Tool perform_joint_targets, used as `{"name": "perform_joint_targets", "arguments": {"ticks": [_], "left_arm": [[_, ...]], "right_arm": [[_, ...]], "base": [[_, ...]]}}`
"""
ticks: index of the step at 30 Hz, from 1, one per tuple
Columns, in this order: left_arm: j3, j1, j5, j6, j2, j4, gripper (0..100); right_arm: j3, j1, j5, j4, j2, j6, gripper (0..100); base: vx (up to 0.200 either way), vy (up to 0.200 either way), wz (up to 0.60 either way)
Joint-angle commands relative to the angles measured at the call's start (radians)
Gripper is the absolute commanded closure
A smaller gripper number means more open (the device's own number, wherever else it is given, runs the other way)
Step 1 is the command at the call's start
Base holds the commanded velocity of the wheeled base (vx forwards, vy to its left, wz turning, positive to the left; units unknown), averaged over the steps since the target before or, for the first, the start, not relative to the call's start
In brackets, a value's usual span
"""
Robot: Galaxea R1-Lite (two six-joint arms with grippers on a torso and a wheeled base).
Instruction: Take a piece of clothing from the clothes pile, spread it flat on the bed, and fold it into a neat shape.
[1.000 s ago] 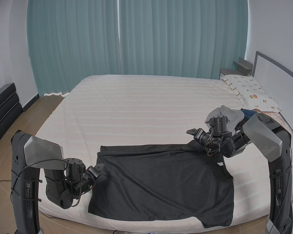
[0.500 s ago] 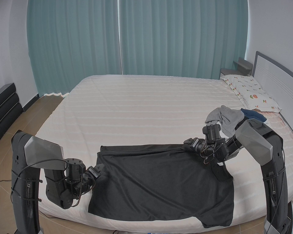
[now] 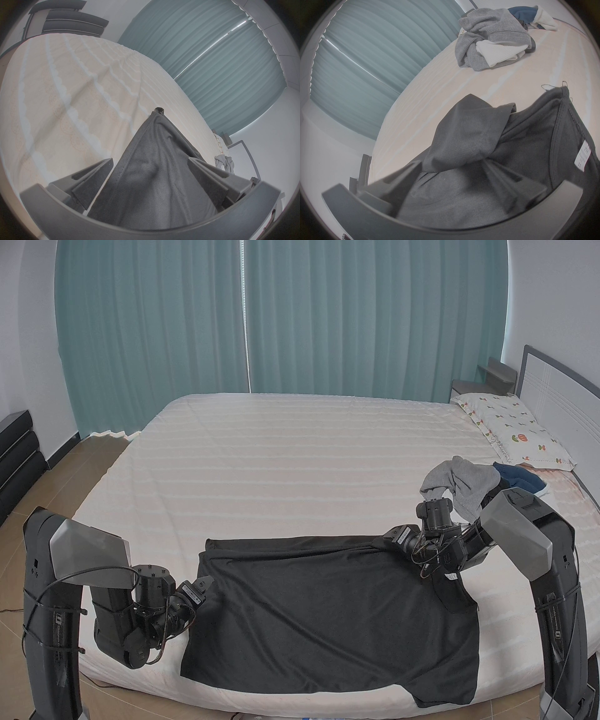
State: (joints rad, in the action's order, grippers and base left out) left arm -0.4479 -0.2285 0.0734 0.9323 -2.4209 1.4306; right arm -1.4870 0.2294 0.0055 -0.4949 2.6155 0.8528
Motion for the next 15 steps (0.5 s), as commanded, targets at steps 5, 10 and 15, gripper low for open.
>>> {"name": "perform_joint_targets", "arguments": {"ticks": [5,10,15], "left_arm": [[0.0,0.0,0.0,0.0,-0.003,0.001,0],[-0.002,0.0,0.0,0.0,-0.003,0.001,0],[-0.002,0.0,0.002,0.0,-0.003,0.001,0]], "right_arm": [[-0.001,0.004,0.001,-0.01,-0.031,0.005,100],[-0.042,-0.007,-0.002,-0.013,-0.048,0.011,100],[-0.118,-0.027,-0.006,-0.016,-0.025,0.029,100]], "base": [[0.0,0.0,0.0],[0.0,0.0,0.0],[0.0,0.0,0.0]]}}
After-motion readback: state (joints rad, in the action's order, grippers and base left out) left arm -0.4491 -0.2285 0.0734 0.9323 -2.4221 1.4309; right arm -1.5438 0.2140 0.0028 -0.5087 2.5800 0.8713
